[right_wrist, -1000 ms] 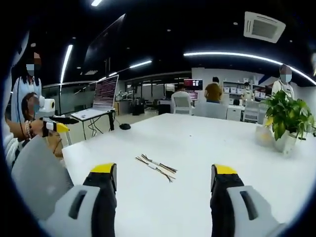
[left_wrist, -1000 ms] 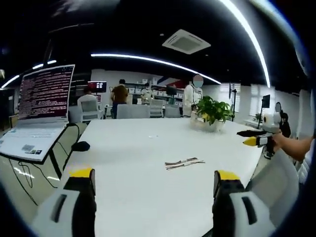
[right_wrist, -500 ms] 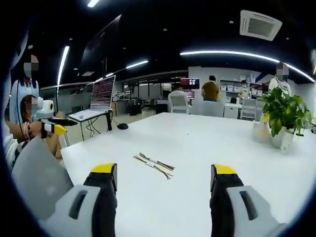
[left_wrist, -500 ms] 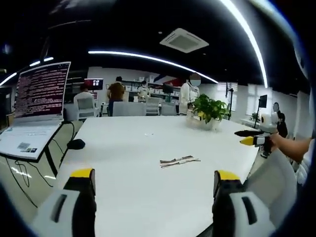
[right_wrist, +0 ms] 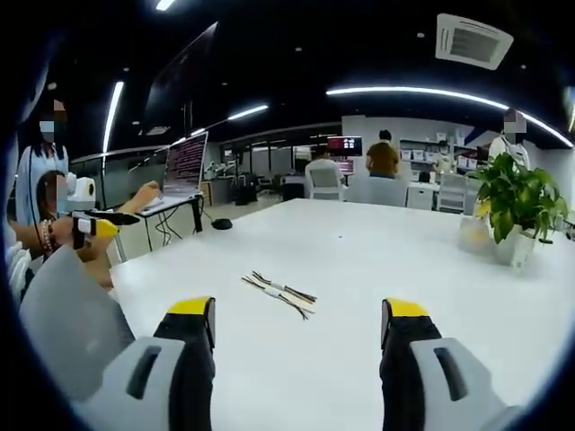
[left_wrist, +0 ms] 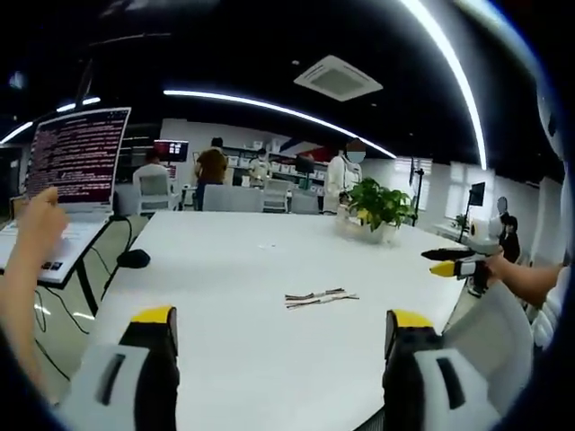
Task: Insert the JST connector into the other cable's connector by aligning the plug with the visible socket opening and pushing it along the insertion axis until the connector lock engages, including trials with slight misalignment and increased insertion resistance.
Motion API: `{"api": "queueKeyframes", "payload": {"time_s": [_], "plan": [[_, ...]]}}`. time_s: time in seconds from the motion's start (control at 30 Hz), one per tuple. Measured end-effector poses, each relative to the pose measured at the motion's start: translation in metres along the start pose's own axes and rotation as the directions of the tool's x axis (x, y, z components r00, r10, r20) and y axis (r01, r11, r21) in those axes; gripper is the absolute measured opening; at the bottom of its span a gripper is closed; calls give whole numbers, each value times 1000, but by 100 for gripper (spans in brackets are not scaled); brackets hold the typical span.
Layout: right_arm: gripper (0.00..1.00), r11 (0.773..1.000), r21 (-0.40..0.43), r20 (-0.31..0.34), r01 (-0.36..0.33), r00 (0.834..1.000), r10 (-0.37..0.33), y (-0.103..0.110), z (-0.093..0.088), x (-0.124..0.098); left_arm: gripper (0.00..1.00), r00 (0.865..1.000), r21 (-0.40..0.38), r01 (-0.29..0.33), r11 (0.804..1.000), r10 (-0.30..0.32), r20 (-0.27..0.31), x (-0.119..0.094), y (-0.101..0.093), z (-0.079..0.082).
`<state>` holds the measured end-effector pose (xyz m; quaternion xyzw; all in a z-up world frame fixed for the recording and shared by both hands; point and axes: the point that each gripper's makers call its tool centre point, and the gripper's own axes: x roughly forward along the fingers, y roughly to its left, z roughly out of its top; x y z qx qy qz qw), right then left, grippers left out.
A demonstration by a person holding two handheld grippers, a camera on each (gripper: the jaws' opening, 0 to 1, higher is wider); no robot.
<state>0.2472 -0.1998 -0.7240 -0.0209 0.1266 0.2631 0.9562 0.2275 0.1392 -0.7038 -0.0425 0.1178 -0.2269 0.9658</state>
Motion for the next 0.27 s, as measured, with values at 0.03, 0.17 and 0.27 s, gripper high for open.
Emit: {"api": "queueKeyframes", "payload": {"time_s": [0.03,0.17,0.27], "plan": [[73,1000,-3,-3,-4,1000,4,1,0,0,89,1000,-7,7,1000,-7,0,0,-1,0],[73,1000,-9,0,-3,1000,3,1,2,1,91,1000,-16,15,1000,-15,4,2,-3,0],[73,1000,-6,-1,1,1000,-1,0,3,1,90,1000,-18,22,1000,-22,-8,4,-3,-3]]}}
